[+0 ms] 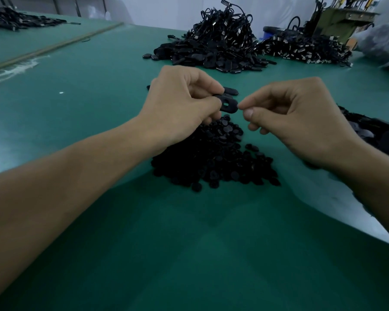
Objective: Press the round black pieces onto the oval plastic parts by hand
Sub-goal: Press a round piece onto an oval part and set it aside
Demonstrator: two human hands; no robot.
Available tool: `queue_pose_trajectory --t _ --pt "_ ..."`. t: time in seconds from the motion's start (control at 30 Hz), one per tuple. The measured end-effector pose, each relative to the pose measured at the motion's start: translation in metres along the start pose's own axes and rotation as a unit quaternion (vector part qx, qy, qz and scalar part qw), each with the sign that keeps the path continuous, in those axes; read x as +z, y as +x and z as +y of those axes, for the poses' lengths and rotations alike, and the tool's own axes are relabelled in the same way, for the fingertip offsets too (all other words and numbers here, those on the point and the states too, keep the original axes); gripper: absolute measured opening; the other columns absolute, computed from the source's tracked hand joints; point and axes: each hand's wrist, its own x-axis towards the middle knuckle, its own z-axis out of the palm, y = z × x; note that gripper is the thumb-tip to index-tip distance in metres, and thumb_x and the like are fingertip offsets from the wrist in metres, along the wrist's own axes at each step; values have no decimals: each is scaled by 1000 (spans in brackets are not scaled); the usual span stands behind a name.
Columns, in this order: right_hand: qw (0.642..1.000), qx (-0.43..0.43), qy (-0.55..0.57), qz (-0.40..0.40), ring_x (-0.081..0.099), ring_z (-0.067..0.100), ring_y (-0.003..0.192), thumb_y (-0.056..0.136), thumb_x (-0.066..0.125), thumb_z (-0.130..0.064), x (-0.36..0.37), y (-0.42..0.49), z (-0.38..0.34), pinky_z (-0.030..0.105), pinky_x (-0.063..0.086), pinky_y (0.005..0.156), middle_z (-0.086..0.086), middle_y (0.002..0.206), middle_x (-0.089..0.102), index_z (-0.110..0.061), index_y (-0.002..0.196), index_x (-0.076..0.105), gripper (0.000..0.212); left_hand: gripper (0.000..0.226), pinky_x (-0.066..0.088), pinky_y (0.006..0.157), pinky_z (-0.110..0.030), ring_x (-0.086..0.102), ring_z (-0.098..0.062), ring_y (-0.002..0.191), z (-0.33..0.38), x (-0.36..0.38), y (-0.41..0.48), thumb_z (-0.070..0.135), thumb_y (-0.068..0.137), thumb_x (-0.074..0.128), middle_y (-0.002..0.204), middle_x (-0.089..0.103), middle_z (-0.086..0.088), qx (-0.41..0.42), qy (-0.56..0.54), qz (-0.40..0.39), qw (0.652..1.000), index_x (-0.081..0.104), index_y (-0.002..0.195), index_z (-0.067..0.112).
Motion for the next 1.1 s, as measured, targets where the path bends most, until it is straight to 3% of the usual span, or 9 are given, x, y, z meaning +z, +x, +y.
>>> queue_pose_trajectory --t 0.17,0.33,0.57,0.73,1.1 --pt "997 30 67 28 62 -3 58 90 73 -18 -2 -1 -6 9 47 58 -7 75 75 -28 89 77 11 18 62 72 -32 76 -20 72 2 2 -1 3 84 73 69 76 0 3 -9 5 1000 70 84 21" --pt "991 44 125 28 72 6 71 90 71 -3 -3 -1 -10 16 57 68 -1 80 76 -18 101 73 19 17 61 69 -29 76 -20 71 6 4 -3 -2 83 74 71 76 -3 -6 -29 -12 999 69 85 14" --pt "997 12 61 52 68 4 67 88 74 -9 -2 0 -8 16 56 68 -3 77 74 -27 85 73 17 19 61 67 -27 76 -19 70 12 4 -4 -5 84 73 71 76 -4 -3 -49 -32 998 68 86 13" --pt "997 -5 57 56 54 -6 57 88 75 -14 1 1 -8 8 43 58 -15 65 68 -29 84 74 16 18 59 65 -24 76 -20 70 13 5 -5 -3 84 74 70 76 -3 4 -54 -35 998 68 86 14" --pt "997 3 42 64 64 -3 62 89 74 -14 4 2 -10 9 46 58 -11 68 70 -31 83 71 19 14 58 62 -23 76 -19 70 14 7 -6 -6 83 74 75 76 -10 12 -74 -53 996 69 88 7"
